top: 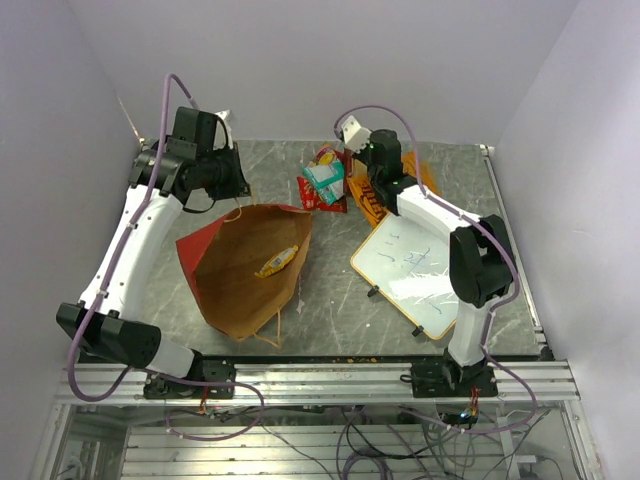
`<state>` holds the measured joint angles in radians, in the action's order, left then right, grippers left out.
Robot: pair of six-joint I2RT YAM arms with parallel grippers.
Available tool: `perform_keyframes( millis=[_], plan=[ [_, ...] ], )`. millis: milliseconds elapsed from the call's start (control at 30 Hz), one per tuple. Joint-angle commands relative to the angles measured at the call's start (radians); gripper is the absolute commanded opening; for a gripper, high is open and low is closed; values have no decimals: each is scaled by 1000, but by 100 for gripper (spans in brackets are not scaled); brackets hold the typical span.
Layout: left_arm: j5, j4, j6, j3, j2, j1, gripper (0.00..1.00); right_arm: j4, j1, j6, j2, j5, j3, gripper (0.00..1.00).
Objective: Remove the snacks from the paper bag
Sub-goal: Place the snack at the center of the board.
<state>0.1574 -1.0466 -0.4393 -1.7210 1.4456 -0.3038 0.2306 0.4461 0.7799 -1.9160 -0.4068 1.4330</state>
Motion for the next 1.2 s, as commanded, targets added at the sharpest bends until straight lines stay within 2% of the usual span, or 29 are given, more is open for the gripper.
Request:
perform_keyframes(
  millis=[0,300,533,767,933,1167],
  plan=[
    [-48,-28,45,-40,14,5,7,66,-1,-31,-43,48,64,0],
    [-48,-43,60,-64,38,8,7,34,-3,-146,-88,116,199,0],
    [-45,-40,64,-56,40,12,7,32,-68,-86,-22,103,184,0],
    [-31,-39,73,-55,53,14,7,35,-92,51,-18,75,144,0],
    [-35,-41,77,-53,52,16,7,30,-88,-28,-61,126,117,0],
    [-42,-42,67,-51,46,17,7,-26,-48,-295,-182,217,156,0]
  ],
)
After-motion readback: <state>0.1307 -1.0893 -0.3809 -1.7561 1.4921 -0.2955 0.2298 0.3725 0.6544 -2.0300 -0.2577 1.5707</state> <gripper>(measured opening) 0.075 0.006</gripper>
